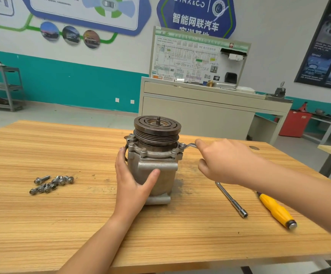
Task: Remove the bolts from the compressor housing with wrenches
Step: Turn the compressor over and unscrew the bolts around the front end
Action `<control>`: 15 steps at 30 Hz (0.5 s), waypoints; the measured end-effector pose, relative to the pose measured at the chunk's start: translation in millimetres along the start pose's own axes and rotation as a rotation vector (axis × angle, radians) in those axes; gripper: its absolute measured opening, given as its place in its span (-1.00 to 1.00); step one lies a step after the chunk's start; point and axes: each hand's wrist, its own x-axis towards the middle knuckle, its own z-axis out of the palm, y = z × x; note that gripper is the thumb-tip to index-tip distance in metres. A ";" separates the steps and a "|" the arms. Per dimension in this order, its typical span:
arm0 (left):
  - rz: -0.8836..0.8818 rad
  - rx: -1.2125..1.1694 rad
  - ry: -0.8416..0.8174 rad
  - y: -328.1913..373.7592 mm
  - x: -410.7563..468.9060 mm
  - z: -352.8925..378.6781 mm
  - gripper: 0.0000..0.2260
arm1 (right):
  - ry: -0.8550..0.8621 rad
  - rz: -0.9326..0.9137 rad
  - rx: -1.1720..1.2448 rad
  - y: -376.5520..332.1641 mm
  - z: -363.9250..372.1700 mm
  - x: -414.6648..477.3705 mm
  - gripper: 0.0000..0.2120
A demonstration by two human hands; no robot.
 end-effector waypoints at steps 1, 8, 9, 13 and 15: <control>0.000 0.003 -0.001 -0.7 0.3 -0.3 -0.14 | -0.019 -0.030 0.013 5.2 4.1 -0.3 -0.57; -0.004 0.002 -0.007 -4.1 0.8 -2.6 -0.17 | -0.002 -0.103 -0.135 41.4 28.2 43.7 -0.64; -0.001 0.005 -0.005 -4.1 1.0 -2.3 -0.17 | 0.021 -0.094 -0.128 40.7 32.7 52.0 -0.66; 0.009 0.019 0.001 -4.2 1.3 -0.2 -0.17 | 0.355 -0.138 0.102 22.4 51.8 79.9 -0.70; 0.013 0.018 0.008 -4.1 1.5 -0.3 -0.17 | 0.581 -0.190 0.288 9.1 59.7 89.8 -0.72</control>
